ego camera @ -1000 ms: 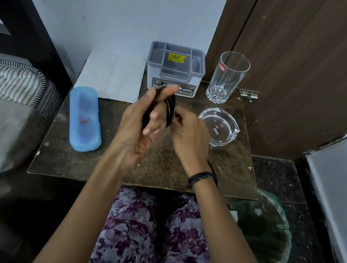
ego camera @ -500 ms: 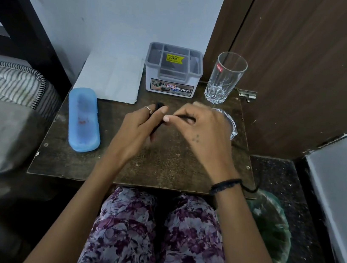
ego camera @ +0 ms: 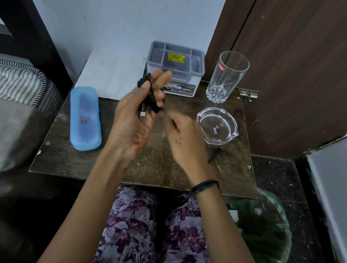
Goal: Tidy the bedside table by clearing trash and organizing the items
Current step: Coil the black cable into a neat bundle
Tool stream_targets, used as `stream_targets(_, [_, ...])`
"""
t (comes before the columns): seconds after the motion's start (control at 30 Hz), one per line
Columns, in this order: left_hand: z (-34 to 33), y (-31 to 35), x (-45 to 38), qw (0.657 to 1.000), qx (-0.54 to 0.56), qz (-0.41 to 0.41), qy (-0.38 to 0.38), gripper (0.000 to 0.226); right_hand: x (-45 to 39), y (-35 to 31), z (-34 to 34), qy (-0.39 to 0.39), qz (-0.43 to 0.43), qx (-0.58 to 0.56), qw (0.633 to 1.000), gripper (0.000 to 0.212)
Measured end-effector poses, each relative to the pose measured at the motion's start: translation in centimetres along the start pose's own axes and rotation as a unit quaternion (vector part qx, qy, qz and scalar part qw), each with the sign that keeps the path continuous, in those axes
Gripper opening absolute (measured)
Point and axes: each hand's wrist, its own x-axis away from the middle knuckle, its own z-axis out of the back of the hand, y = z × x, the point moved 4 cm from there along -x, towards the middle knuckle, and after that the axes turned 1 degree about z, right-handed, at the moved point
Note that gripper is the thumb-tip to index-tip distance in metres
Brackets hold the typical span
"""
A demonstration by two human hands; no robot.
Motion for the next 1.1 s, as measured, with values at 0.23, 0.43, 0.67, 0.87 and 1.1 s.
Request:
stream_targets(0.23, [1.4, 0.0, 0.1, 0.818, -0.571, -0.072, 0.012, 0.018, 0.8, -0.8, 2.4, 0.014, 0.030, 0.079, 0.996, 0.015])
stream_targets(0.43, [1.3, -0.4, 2.0, 0.847, -0.525, 0.008, -0.085, 0.019, 0.0, -1.6, 5.7, 0.085, 0.092, 0.141, 0.982, 0.016])
stream_targets(0.67, [1.3, -0.9, 2.9, 0.961, -0.240, 0.102, -0.086, 0.032, -0.5, 0.1, 4.4, 0.098, 0.059, -0.076, 0.991, 0.016])
stream_targets(0.87, [0.8, -1.7, 3.1, 0.986, 0.062, 0.110, -0.112, 0.021, 0.6, 1.2, 1.2, 0.025, 0.010, -0.087, 0.996, 0.024])
stream_targets(1.1, [1.3, -2.5, 3.3, 0.991, 0.071, 0.114, -0.020, 0.028, 1.5, 1.9, 1.5, 0.051, -0.047, -0.032, 0.997, 0.025])
